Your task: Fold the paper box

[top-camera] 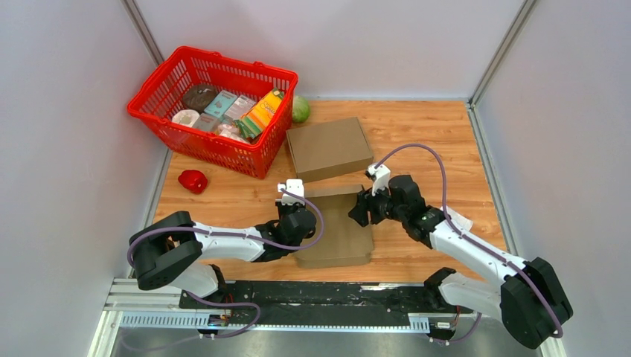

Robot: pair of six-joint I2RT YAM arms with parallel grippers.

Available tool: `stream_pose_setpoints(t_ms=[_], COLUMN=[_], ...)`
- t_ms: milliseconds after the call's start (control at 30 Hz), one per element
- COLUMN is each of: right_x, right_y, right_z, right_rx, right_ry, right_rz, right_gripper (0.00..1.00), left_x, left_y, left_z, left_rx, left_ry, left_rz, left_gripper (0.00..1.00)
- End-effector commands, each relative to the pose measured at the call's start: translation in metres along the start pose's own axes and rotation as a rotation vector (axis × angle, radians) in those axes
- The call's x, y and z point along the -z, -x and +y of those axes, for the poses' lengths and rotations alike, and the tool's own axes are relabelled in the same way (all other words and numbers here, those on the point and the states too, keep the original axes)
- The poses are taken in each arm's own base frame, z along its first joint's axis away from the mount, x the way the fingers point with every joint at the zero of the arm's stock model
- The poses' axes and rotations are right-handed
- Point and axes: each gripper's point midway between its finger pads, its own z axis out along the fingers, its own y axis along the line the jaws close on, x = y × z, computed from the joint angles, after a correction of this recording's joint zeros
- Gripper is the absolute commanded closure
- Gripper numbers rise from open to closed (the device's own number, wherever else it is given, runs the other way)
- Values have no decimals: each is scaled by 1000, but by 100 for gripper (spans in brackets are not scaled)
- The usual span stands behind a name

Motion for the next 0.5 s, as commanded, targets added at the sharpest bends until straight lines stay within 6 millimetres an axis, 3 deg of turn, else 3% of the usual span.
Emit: stream_pose_setpoints(t_ms=[0,133,300,333,367,400,433,467], right_x=[1,4,16,25,32,42,54,68], right_y=[24,30,24,30,35,22,25,25], right_z=[-10,-21,-3,-1,-9,-20,-28,-53], right_rx=[29,8,-63,-88,-112,-147,-169,-237], right_ry=[-71,-145,-77,-82,-150,-225,-291,-455], right_rz=[-82,-80,-84,-115,-136,-93,-115,-152], right_gripper=[43,43,39,39,39,39,39,39], left_x=[3,3,2,2,2,3,3,4], left_y=[-16,-15,-15,-15,-15,-16,-16,-14], left_z=[-6,-6,-7,-8,-8,-7,-7,-8], left_rx=[-34,-30,-37,-39,-41,-42,-38,-25], left_ry=[-49,-49,-47,-48,-50,-49,-51,-57], left_rz=[54,52,53,53,56,57,57,51], left_gripper=[100,100,100,100,100,100,100,100])
